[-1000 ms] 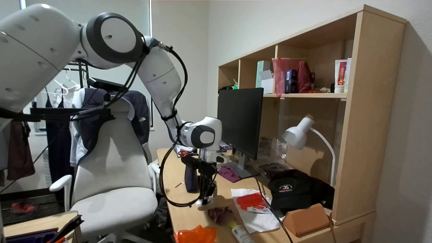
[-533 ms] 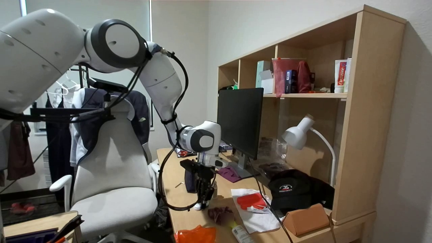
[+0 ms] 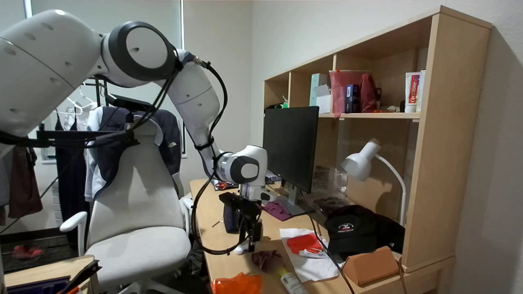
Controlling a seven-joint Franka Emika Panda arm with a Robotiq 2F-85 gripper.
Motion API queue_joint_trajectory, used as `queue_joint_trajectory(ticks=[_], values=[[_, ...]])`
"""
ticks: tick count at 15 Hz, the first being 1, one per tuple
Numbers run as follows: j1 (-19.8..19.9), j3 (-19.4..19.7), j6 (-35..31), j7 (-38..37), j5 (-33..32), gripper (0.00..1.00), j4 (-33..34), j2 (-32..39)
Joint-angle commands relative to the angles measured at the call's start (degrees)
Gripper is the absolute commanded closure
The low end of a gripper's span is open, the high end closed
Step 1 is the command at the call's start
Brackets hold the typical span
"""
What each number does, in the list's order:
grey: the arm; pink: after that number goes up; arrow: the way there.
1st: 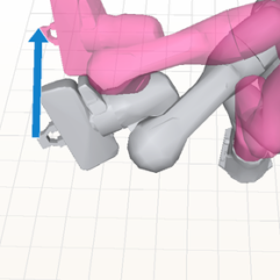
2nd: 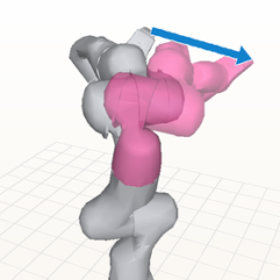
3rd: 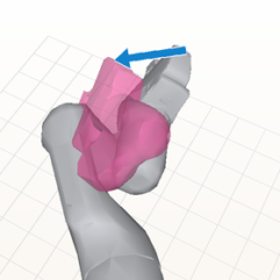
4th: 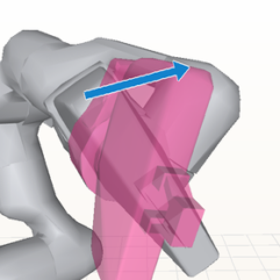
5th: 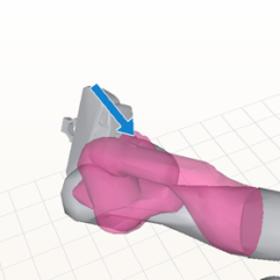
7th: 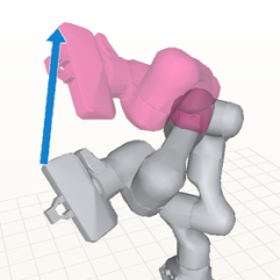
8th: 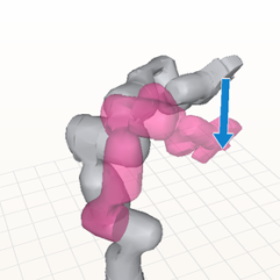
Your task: Move the contact lens holder closer to the edge of the table
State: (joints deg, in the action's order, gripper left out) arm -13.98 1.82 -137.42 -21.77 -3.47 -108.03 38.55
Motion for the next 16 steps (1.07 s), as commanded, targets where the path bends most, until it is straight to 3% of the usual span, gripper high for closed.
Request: queue_joint_trajectory(ticks=[1,7,12,16], values=[[-2.14,1.71,-3.01,-3.73,-1.89,0.00,-6.15,-6.32],[-3.56,3.57,-4.40,-10.67,-3.84,0.00,-17.41,-19.76],[-0.95,2.78,-1.07,-14.10,-3.55,0.00,-22.64,-28.60],[2.21,1.14,4.70,-12.18,-2.09,0.00,-22.77,-32.98]])
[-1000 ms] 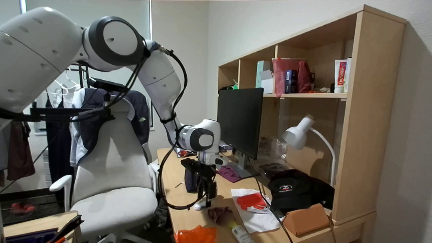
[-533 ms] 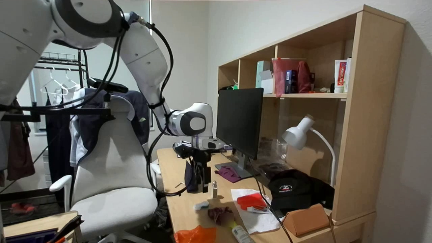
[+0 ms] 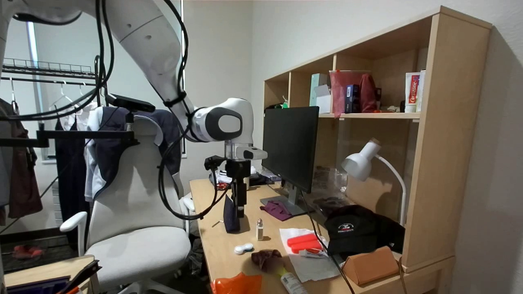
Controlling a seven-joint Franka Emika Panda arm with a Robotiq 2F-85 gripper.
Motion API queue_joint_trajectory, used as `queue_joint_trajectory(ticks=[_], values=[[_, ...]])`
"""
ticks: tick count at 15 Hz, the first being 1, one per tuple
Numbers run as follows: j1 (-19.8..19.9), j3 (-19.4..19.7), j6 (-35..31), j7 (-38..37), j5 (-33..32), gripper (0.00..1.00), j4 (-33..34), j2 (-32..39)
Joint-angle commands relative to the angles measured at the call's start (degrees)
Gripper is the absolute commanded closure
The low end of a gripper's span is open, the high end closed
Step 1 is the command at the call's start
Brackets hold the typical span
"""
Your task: Move the contact lens holder closer to the edge of the table
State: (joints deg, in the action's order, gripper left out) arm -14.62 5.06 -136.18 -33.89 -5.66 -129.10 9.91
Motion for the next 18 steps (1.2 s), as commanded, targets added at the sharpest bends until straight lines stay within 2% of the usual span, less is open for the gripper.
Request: queue_joint_trajectory(ticks=[1,4,8,13,14,18], values=[[3.57,-2.48,4.82,0.75,0.18,0.00,-1.41,-5.12],[5.30,-3.66,8.28,1.87,0.51,0.00,-0.73,-7.11],[6.91,-4.90,8.49,4.09,0.57,0.00,-1.86,-10.63],[8.42,-5.66,8.85,14.80,0.99,0.00,-1.66,-11.76],[8.30,-6.04,8.12,10.59,0.15,0.00,-0.38,-10.14],[8.59,-6.28,8.11,11.07,0.18,0.00,-0.36,-10.07]])
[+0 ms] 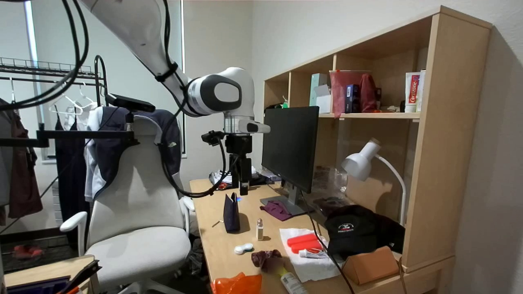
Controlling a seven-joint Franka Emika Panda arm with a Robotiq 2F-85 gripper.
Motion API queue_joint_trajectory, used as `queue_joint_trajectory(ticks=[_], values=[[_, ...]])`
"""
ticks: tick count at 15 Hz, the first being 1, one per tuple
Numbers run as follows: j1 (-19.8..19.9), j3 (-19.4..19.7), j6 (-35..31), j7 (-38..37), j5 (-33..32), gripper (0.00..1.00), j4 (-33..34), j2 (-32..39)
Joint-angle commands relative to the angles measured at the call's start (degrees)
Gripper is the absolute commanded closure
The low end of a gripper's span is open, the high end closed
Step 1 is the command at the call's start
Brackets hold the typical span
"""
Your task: Move the contact lens holder closer to the edge of the table
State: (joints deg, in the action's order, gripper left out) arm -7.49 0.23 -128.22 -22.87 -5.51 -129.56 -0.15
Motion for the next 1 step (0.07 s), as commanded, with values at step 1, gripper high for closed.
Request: queue_joint_trajectory(ticks=[1], values=[[1.45,-1.52,0.16,0.04,0.03,0.00,0.10,-0.01]])
